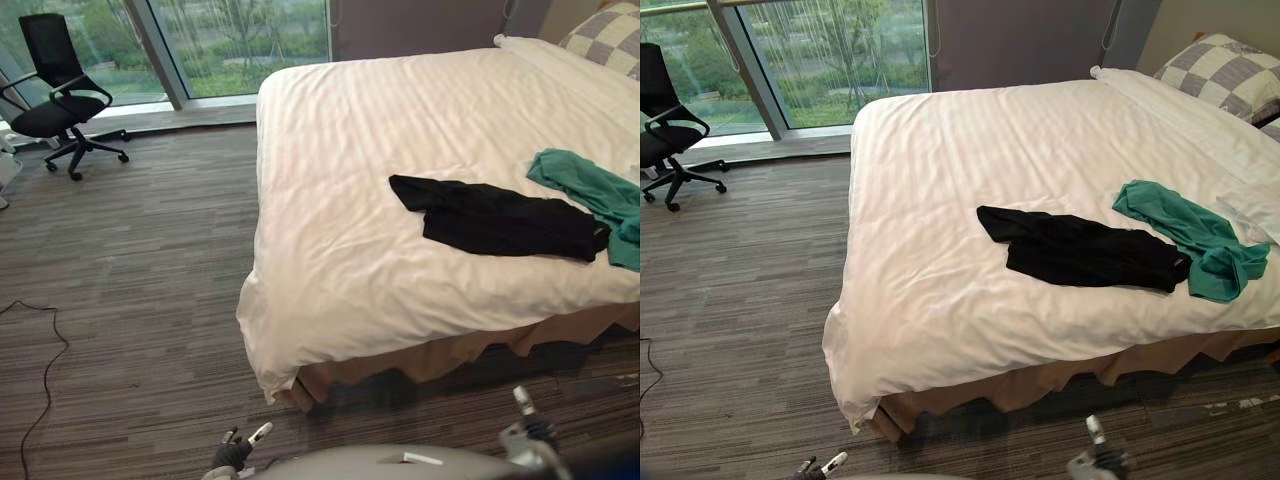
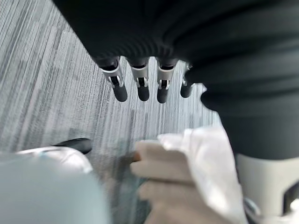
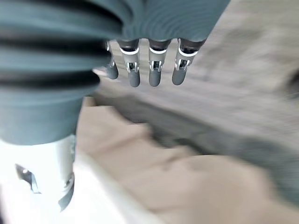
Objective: Tidy the bed and pick cloth on bed and put in laundry
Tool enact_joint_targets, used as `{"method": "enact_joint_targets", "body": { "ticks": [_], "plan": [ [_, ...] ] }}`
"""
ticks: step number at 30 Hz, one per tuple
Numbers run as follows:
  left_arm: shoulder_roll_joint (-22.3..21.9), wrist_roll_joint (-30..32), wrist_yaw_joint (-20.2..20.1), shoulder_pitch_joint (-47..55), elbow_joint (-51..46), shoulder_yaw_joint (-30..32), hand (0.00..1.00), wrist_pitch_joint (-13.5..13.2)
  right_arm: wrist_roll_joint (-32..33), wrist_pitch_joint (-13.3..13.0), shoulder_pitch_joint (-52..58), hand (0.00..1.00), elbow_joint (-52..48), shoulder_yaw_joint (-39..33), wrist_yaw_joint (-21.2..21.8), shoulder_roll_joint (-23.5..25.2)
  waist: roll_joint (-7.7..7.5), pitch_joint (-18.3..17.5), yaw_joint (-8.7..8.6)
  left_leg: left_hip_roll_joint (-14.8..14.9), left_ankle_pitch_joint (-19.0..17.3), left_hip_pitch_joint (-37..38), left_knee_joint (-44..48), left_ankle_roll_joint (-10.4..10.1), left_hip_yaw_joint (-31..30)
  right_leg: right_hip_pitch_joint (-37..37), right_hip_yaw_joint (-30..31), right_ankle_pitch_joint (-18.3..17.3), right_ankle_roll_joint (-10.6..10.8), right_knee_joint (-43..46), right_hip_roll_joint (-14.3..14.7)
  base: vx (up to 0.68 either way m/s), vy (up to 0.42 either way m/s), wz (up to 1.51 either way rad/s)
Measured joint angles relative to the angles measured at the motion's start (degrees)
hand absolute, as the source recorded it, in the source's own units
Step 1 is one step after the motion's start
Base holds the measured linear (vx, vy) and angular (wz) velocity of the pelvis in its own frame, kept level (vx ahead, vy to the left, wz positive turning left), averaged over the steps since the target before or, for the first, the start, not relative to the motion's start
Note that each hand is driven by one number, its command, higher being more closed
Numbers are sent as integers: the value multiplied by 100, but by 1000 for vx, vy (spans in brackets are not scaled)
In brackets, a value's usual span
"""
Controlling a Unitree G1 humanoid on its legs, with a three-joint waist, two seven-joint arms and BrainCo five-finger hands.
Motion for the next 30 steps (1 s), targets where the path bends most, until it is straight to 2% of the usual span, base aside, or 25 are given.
{"method": "enact_joint_targets", "body": {
  "ticks": [4, 7, 8, 9, 12, 17, 20, 26, 30],
  "plan": [
    [55, -2, -216, 97, -26, 255, 0, -59, -292, -235, -338, 0, -573, -477, 256, -617, 9, -13, 57, -16, -17, -8, 0, 27, -16, -7, -7, 8, 24, -9, -34, -10, 1, 0],
    [61, -104, -265, 158, -30, 261, 0, -59, -450, -323, -633, 0, -809, -492, 443, -939, -8, -29, 54, -38, -28, -39, 1, 39, -63, -12, -55, 0, 38, -18, -55, 8, -2, 8],
    [64, -154, -320, 169, -33, 263, 0, -59, -512, -348, -820, 100, -855, -570, 609, -1243, -11, -60, 56, -50, -38, -76, 2, 53, -120, -16, -103, -11, 56, -19, -80, 32, -2, 28],
    [74, -184, -367, 175, -39, 263, 0, -57, -474, -332, -978, 100, -909, -701, 1039, -1594, -10, -93, 70, -79, -45, -128, 3, 65, -205, -15, -176, -16, 67, -23, -105, 42, -1, 29],
    [162, -184, -432, 362, -34, 251, 0, -97, -276, -260, -1190, 100, -1340, -374, 1748, -2224, -63, -130, 67, -155, -52, -237, 8, 75, -355, -15, -262, -13, 82, -93, -123, 82, 6, 24],
    [221, -212, -417, 595, -9, 180, 0, -272, -278, -265, -1559, 100, -2242, 507, 2335, -2330, -117, -162, 39, -160, -40, -321, 40, 85, -601, -11, -404, -5, 82, -110, -114, 63, -32, 18],
    [214, -270, -346, 592, -11, 48, 0, -322, -483, -56, -1829, 100, -2685, 1179, 2555, -2252, -127, -172, 72, -160, -38, -329, 41, 87, -661, 9, -429, -2, 77, -98, -112, 21, -25, 11],
    [151, -424, -181, 549, 0, -270, 0, -320, -1206, 487, -2352, 100, -2900, 2511, 2973, -1593, -155, -173, 113, -176, 41, -480, 41, 145, -976, 37, -738, 40, 46, -86, -113, -18, -36, 26],
    [80, -451, -103, 489, 5, -272, 0, -321, -1422, 944, -2702, 100, -2781, 3370, 3095, -1076, -199, -130, 277, -199, 126, -517, 39, 183, -1194, 118, -946, 62, 37, -79, -122, -48, -29, 26]
  ]
}}
